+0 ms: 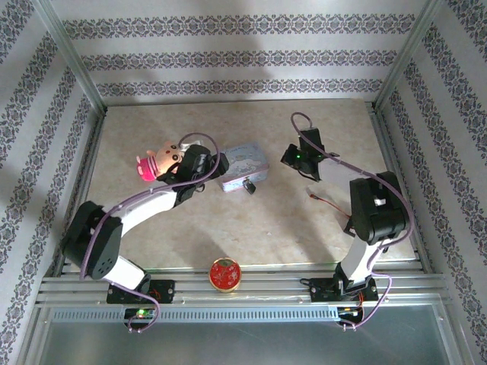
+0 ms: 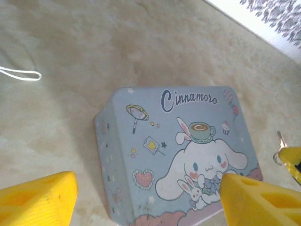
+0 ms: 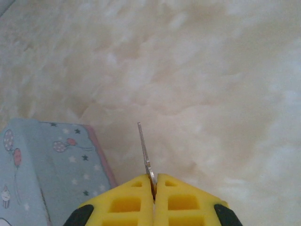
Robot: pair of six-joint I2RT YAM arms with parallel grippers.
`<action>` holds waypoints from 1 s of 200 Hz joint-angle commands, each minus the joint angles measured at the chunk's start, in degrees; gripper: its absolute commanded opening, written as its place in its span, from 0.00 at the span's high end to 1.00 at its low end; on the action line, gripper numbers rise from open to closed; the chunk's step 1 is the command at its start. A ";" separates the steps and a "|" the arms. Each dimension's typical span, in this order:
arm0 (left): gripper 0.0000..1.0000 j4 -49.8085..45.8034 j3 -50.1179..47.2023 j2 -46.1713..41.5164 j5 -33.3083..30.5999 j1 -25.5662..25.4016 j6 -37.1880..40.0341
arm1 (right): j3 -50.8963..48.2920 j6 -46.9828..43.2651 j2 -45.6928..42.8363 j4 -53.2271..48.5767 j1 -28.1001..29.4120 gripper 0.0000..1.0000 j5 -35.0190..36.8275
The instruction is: Unlock a padlock with a key
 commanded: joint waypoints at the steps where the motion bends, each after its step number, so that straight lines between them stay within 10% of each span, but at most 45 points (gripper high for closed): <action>1: 0.23 -2.91 -3.29 -1.81 -3.09 -2.36 -5.15 | -3.83 -0.92 -4.80 -0.86 0.20 1.00 2.12; 43: 0.29 1.53 -3.51 3.85 -8.04 -12.85 -11.28 | -14.04 -1.15 -13.82 -0.74 0.48 1.00 2.02; 115: 0.42 9.96 3.56 19.80 -4.26 -16.78 -10.28 | -23.28 -1.73 -27.16 -2.67 0.60 1.00 -0.88; 200: 0.40 -10.02 16.05 26.57 -14.35 -16.71 -9.42 | -24.57 -1.29 -28.92 -1.97 0.59 1.00 -1.65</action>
